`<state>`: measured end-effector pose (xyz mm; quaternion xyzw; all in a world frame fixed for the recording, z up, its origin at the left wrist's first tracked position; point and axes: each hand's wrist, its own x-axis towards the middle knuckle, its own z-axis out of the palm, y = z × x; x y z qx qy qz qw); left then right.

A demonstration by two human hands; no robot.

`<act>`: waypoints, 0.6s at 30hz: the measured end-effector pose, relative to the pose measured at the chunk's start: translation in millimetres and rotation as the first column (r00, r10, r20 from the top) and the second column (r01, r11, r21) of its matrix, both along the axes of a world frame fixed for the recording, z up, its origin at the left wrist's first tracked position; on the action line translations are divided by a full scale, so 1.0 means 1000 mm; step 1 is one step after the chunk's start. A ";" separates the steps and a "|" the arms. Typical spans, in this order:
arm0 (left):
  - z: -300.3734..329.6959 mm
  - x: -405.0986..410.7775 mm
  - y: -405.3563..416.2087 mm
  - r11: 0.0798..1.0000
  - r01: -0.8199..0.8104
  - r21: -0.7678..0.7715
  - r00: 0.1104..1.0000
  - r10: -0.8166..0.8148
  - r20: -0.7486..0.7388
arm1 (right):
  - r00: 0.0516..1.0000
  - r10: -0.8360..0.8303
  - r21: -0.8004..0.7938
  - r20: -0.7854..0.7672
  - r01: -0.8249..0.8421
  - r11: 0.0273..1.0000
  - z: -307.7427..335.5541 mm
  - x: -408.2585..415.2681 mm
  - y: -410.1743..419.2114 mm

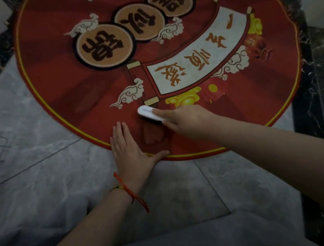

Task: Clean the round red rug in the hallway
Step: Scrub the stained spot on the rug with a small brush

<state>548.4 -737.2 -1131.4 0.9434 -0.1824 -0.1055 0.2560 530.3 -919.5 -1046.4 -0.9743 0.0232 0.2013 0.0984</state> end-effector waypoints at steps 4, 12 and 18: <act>-0.001 0.001 0.007 1.000 0.002 -0.021 1.000 -0.003 -0.018 | 0.994 0.102 0.027 -0.038 -0.101 0.995 0.005 -0.031 0.024; -0.001 0.002 0.006 1.000 0.003 -0.001 1.000 -0.003 0.004 | 0.999 -0.039 0.007 -0.006 0.039 0.999 0.003 -0.001 0.008; -0.004 0.001 0.008 1.000 0.002 -0.011 1.000 -0.002 -0.008 | 0.998 0.070 0.005 -0.004 -0.070 0.998 -0.001 -0.014 0.020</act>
